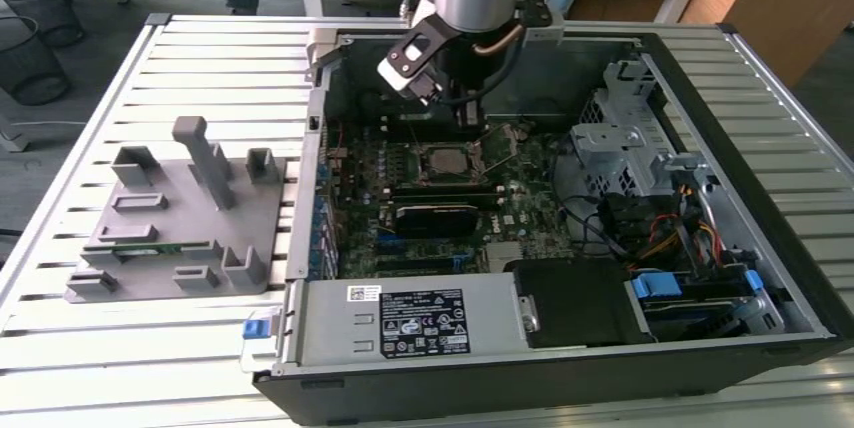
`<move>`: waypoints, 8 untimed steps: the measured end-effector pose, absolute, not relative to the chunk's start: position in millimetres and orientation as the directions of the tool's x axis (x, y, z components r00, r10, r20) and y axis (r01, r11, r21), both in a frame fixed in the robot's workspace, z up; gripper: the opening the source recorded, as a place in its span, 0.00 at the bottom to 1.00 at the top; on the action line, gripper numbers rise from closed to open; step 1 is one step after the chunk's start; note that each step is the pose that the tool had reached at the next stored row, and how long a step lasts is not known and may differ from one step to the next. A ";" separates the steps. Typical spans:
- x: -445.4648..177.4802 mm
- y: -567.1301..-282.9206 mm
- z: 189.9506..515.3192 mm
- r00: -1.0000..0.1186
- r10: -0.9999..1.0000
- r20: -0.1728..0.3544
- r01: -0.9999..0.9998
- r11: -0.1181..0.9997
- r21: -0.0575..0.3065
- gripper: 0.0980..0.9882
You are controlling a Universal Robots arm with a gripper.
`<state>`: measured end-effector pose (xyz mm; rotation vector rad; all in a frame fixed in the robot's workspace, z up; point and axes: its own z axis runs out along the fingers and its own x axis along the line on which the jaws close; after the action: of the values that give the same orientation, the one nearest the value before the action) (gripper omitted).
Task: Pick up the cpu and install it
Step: 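Close the cpu cover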
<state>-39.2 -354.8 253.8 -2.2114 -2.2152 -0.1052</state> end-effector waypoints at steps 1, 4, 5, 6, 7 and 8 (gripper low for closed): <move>-36.9 -354.8 253.7 -0.006 0.999 0.054 0.999 0.004 0.040 0.01; -34.5 -354.9 254.2 -0.008 0.999 0.054 0.999 0.006 0.032 0.01; -34.5 -354.8 255.6 -0.008 0.999 0.054 1.000 0.006 0.030 0.01; -34.5 -354.8 257.8 -0.008 0.998 0.054 1.000 0.006 0.029 0.01; -34.5 -354.8 260.4 -0.008 0.998 0.054 1.000 0.006 0.028 0.01; -34.5 -354.8 262.5 -0.008 0.998 0.054 1.000 0.007 0.027 0.01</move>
<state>-34.5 -354.8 262.5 -2.1987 -2.2148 -0.0902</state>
